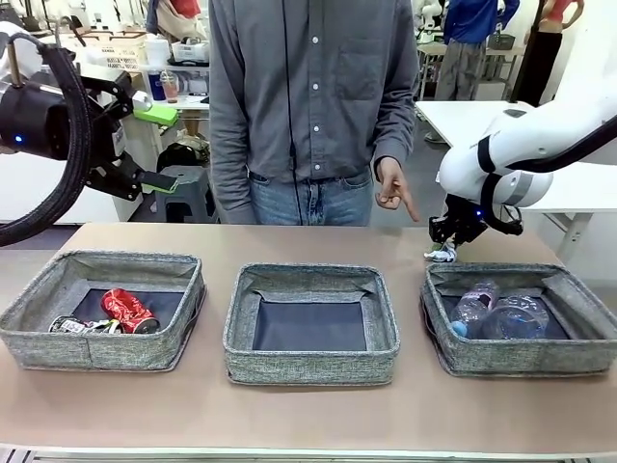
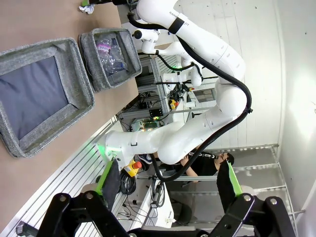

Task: Sort the waste into the appropriate baskets.
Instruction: Pick up the waste item pointed out by the person.

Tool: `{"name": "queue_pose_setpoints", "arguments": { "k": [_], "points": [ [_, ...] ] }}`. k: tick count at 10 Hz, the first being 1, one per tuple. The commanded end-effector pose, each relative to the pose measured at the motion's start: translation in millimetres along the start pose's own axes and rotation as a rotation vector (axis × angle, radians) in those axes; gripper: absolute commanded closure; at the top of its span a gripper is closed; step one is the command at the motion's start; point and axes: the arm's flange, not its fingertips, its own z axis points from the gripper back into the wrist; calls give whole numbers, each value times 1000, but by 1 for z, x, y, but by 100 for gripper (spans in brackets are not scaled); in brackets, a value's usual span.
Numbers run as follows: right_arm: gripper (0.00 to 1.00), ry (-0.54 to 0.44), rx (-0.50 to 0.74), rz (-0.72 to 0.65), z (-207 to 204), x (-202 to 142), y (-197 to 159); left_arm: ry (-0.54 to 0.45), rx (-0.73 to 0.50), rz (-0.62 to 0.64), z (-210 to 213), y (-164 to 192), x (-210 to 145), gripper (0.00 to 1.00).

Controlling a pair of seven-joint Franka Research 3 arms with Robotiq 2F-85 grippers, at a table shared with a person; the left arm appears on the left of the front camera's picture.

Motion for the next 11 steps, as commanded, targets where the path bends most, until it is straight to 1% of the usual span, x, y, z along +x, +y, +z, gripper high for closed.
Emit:
{"name": "queue_pose_setpoints", "arguments": {
  "k": [1,5,7,8,9,10,11],
  "points": [
    [100,12,21,2,8,-2,-4,1,-11,-24,-1,-1,0,0],
    [100,0,21,-5,12,-1,-5,1,-11,-24,-1,-1,0,0],
    [100,-18,33,-25,26,-4,-4,1,-11,-24,-1,-1,0,0],
    [100,-39,24,-53,47,-7,1,1,-11,-24,-1,-1,0,0],
    [100,-57,22,-101,87,-13,10,1,-11,-24,-1,-1,0,0],
    [100,-24,5,-154,130,-20,19,1,-11,-24,-1,-1,0,0],
    [100,49,-51,-242,175,-28,29,1,-11,-24,-1,-1,0,0]
  ]
}}
